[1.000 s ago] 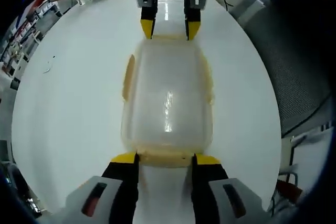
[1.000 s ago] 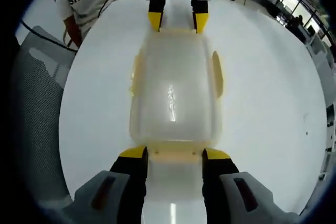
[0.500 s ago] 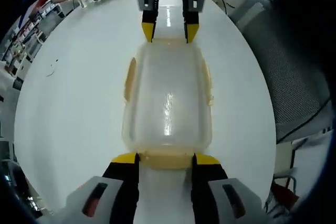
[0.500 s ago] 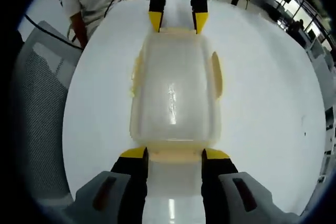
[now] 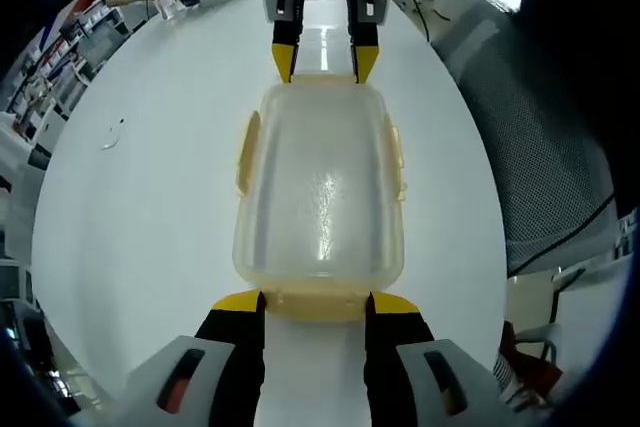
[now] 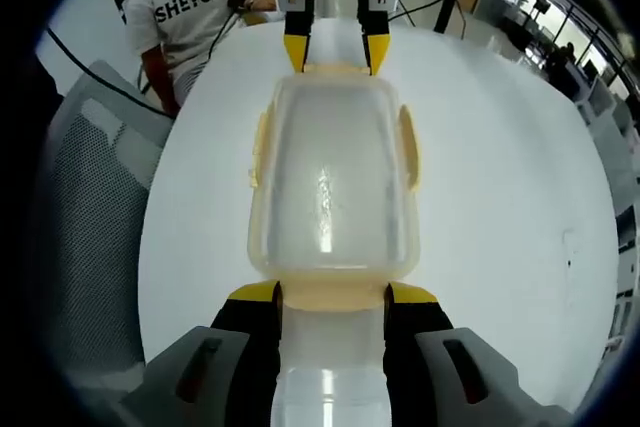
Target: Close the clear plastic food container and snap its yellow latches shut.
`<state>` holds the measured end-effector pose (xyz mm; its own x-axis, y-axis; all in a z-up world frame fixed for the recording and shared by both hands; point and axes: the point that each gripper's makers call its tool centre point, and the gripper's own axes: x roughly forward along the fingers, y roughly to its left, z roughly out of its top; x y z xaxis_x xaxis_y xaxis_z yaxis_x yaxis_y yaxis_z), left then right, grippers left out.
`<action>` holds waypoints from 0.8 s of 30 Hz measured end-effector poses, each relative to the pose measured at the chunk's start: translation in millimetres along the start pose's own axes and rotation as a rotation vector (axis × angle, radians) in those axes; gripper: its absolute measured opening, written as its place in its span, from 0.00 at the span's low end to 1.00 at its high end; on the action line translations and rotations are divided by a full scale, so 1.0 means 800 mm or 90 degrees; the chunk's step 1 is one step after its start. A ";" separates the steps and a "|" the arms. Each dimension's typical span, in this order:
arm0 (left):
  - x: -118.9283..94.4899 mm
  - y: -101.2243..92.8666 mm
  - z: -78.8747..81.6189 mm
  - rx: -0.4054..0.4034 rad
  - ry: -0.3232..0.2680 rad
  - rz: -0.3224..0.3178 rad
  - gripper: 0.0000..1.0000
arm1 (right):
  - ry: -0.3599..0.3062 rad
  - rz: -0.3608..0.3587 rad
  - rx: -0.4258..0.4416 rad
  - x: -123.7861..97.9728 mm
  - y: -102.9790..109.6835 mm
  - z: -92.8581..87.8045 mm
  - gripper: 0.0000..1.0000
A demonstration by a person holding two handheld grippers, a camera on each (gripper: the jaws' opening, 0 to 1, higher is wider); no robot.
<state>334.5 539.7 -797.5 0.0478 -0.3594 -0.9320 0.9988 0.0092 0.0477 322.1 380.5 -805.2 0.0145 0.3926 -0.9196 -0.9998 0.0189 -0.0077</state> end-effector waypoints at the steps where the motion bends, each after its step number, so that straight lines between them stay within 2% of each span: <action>1: -0.004 0.000 0.001 -0.001 -0.001 0.002 0.33 | -0.002 0.003 -0.001 -0.004 -0.001 0.002 0.37; 9: -0.027 0.006 0.014 -0.004 -0.013 0.013 0.33 | -0.009 -0.002 -0.009 -0.025 -0.008 0.010 0.37; 24: -0.029 -0.002 0.028 -0.008 -0.003 0.020 0.33 | -0.001 -0.007 -0.015 -0.035 -0.004 0.003 0.37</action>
<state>331.9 527.0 -767.7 0.0792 -0.3625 -0.9286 0.9969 0.0326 0.0723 324.9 371.5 -778.9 0.0257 0.3934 -0.9190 -0.9996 0.0016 -0.0273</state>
